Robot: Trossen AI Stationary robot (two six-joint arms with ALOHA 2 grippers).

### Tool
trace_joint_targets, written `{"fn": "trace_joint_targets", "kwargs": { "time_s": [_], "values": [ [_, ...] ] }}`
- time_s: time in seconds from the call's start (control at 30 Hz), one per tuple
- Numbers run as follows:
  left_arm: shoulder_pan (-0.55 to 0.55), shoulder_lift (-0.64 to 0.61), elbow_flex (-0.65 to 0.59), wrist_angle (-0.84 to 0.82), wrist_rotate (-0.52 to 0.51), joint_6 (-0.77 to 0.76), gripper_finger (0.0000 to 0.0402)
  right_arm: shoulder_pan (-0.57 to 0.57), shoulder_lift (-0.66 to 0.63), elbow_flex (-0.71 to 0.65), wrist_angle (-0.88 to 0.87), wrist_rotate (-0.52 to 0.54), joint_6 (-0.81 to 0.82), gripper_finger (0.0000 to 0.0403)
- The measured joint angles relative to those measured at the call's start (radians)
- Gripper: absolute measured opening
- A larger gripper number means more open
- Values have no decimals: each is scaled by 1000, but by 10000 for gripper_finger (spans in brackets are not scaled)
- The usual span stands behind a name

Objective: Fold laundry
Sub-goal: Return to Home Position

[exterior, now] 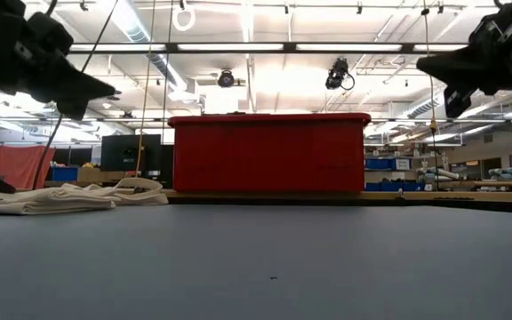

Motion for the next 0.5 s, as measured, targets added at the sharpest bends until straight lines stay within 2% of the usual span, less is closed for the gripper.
{"fn": "trace_joint_targets", "kwargs": {
  "time_s": [0.13,0.37,0.5],
  "values": [
    [0,1,-40,12,3,-17,0,0,1,-10,-48,0,-1,0],
    [-1,5,-102,215,11,-32,0,0,5,-10,-90,-17,-5,12],
    [-1,5,-117,252,20,-32,0,0,22,-10,-103,-35,-18,30]
  ]
}}
